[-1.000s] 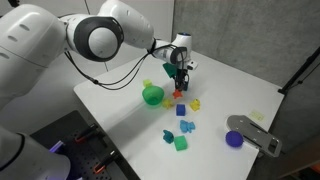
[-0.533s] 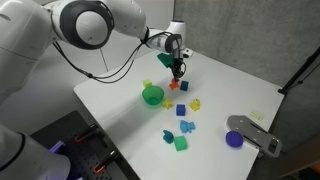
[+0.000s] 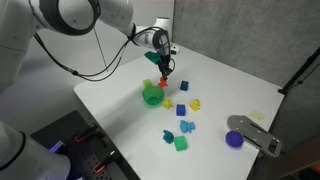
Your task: Put the orange toy in the green bowl
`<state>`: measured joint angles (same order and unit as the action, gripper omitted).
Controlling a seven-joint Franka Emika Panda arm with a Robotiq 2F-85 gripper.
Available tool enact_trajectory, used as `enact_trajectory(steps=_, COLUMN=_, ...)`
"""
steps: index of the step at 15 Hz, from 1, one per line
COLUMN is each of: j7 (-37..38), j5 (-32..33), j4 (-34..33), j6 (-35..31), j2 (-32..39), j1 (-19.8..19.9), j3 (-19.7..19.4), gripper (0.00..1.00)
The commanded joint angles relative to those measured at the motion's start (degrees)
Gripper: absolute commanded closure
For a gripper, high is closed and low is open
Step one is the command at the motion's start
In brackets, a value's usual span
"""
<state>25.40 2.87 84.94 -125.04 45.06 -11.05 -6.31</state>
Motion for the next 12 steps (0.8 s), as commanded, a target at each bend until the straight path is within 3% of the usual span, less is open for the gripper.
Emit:
enact_trajectory(steps=1, j7=-1.5, j5=1.9, j4=5.9, j6=-1.6, j2=-3.0, j1=-0.6, j3=0.9, gripper=0.94)
enact_trajectory(steps=3, j7=-1.7, j5=2.6, j4=7.2, j6=-2.2, j2=-3.3, j1=-1.0, j3=0.9, gripper=0.94)
enact_trajectory(steps=4, j7=-1.9, j5=2.9, j4=7.7, j6=-2.3, j2=-3.5, j1=-1.1, j3=0.9, gripper=0.60)
enact_trajectory(steps=6, j7=-2.1, j5=3.2, j4=8.5, j6=-2.6, j2=-3.9, j1=-1.2, j3=0.8, gripper=0.61)
enact_trajectory(steps=12, j7=-4.5, j5=2.7, j4=12.4, j6=-3.8, j2=-9.4, j1=0.1, j3=1.5, gripper=0.14)
